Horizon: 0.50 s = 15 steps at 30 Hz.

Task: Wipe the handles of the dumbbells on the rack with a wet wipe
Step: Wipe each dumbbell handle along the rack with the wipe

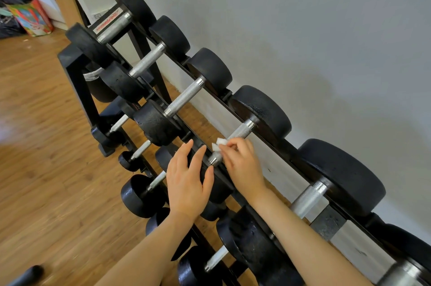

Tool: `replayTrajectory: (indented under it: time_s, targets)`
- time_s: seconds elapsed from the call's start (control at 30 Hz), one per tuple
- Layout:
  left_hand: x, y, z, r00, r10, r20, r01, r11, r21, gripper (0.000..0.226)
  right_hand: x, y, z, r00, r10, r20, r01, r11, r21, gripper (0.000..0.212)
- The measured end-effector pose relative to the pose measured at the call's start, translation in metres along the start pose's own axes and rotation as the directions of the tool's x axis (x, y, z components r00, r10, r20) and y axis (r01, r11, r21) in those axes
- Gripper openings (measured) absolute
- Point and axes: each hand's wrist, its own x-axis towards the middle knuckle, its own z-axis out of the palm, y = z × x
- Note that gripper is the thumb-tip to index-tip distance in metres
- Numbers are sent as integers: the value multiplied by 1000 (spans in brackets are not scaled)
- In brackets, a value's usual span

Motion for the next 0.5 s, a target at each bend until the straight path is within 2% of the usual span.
replayTrajectory:
  time_s: [0.07,0.2,0.27,0.37,0.43,0.5]
  targets:
    - [0,0,0,1000,4,-1,-4,1000,-2,51,5,3,-4,999,-30,35,32,997,-65,24]
    - [-1,0,0,1000,3,-2,-3,1000,-8,51,20,11,-15,997,80,-23,-82,993,-84,21]
    - [-1,0,0,1000,0,2,0,1000,-2,51,20,9,-14,999,30,21,-27,991,-133,21]
    - [-1,0,1,1000,1,1,-1,1000,-3,51,16,5,-12,982,-126,144,154,967,-202,21]
    - [-1,0,1,1000,0,-1,0,1000,-6,51,22,5,-14,980,-134,148,164,963,-213,20]
    - [-1,0,1,1000,-3,4,3,1000,-11,50,27,5,-13,990,-74,120,97,974,-204,17]
